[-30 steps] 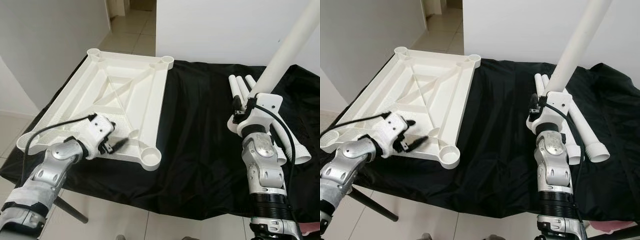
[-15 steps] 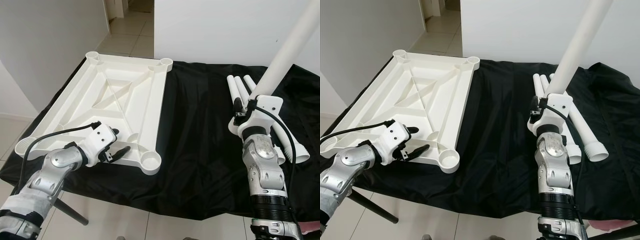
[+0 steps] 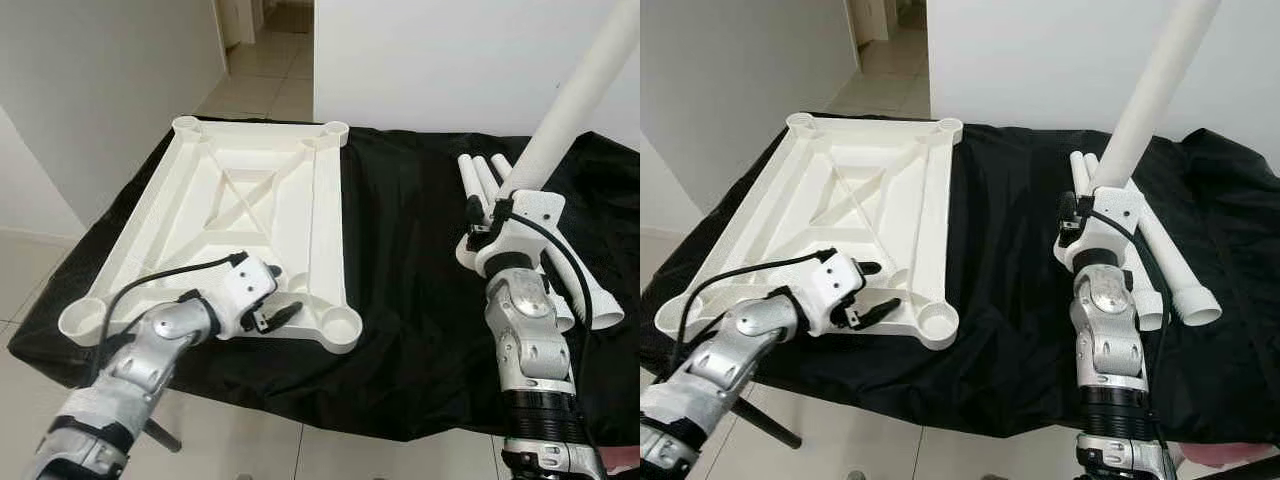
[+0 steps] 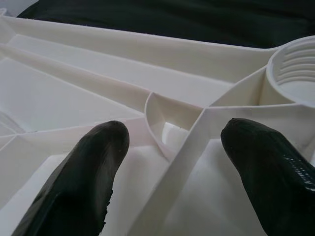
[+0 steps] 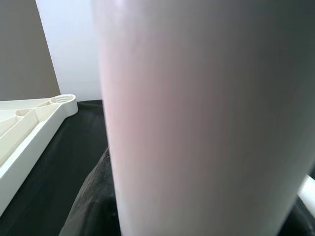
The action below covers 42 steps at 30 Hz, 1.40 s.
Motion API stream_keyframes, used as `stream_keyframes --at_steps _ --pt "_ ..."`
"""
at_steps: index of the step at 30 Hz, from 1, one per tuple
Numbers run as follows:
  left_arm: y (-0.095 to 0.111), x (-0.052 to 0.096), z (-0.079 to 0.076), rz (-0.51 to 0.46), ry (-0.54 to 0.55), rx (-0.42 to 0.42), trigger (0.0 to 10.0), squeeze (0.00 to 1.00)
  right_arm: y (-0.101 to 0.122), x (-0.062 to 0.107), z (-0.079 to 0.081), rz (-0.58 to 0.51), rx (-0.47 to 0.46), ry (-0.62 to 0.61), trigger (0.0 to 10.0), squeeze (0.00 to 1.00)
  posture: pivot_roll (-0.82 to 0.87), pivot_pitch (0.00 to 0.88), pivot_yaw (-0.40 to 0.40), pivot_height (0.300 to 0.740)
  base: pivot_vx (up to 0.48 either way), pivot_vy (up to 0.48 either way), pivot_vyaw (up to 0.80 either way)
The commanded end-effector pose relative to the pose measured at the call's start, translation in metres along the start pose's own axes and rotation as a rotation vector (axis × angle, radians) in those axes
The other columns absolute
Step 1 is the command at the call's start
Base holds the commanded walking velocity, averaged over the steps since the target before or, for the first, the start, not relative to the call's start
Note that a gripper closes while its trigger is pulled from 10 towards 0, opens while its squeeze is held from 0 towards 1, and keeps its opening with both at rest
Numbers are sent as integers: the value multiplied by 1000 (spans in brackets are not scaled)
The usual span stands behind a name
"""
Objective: Building children table
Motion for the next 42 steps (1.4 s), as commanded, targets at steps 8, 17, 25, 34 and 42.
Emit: stream_keyframes --at_steps 8,17,25,34,42 --pt "-8 -20 -8 35 14 48 10000 0 2 2 2 -1 0 5 10000 0 -93 0 31 740 0 0 0" --pt "10 -61 -20 -4 28 23 10000 0 3 0 2 -2 -7 4 10000 0 -95 0 34 740 0 0 0" --pt "25 -82 -24 -33 32 20 10000 0 4 -1 2 -3 -9 3 10000 0 -98 0 34 740 0 0 0" --pt "64 -104 -20 -135 52 37 10000 0 6 1 11 -13 -34 62 10000 0 -103 0 35 740 0 0 0" --pt "87 -74 3 -279 21 138 10000 0 3 12 29 -9 -99 201 10000 0 -96 0 30 740 0 0 0"
Point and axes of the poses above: a point about 5 cm out from each wrist's last joint towards the gripper, its own x axis pointing back from the gripper into the wrist, its own y axis along the axis of the wrist's last joint, z = x × y, the point moved 5 cm from there along -x, pointing out of the wrist towards the gripper, and after that the axes turned 1 degree about x, right-handed, at the moved point
